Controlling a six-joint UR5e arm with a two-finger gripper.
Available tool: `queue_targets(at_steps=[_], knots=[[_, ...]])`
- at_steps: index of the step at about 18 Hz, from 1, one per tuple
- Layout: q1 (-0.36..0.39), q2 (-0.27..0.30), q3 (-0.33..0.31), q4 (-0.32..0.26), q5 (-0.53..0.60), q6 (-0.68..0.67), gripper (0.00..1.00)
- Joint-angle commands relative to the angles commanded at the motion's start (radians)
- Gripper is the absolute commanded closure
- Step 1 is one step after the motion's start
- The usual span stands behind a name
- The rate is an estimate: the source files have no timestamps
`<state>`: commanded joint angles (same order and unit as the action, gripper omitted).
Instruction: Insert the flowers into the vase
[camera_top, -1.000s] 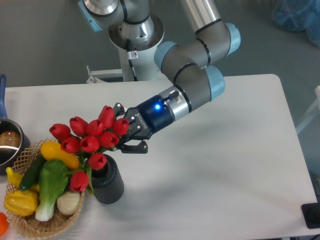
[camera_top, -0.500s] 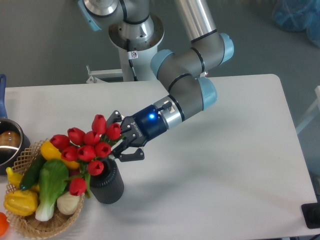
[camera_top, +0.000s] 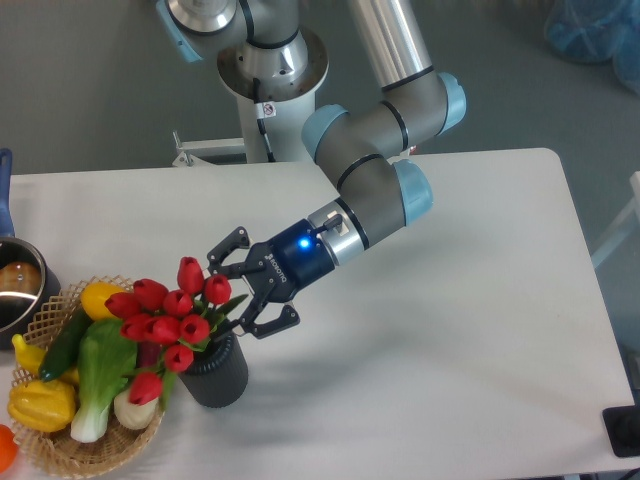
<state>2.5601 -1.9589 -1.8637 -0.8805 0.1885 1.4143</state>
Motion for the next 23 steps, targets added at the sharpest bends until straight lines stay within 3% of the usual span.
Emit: queue_targets(at_steps=[9,13,15,21,23], knots=[[0.089,0.103,-0.003,-0.002,0.222,0.005,0.0],[0.129,0.234,0.007,-0.006,0.478,-0.018,0.0],[0.14,0.271,0.012,-0.005,0.601,-0.073,0.0],[0.196,0.258,0.077,-0.006,0.951,-0.089,0.0],[0.201,0.206,0.092,-0.006,1.061,-0.063,0.0]])
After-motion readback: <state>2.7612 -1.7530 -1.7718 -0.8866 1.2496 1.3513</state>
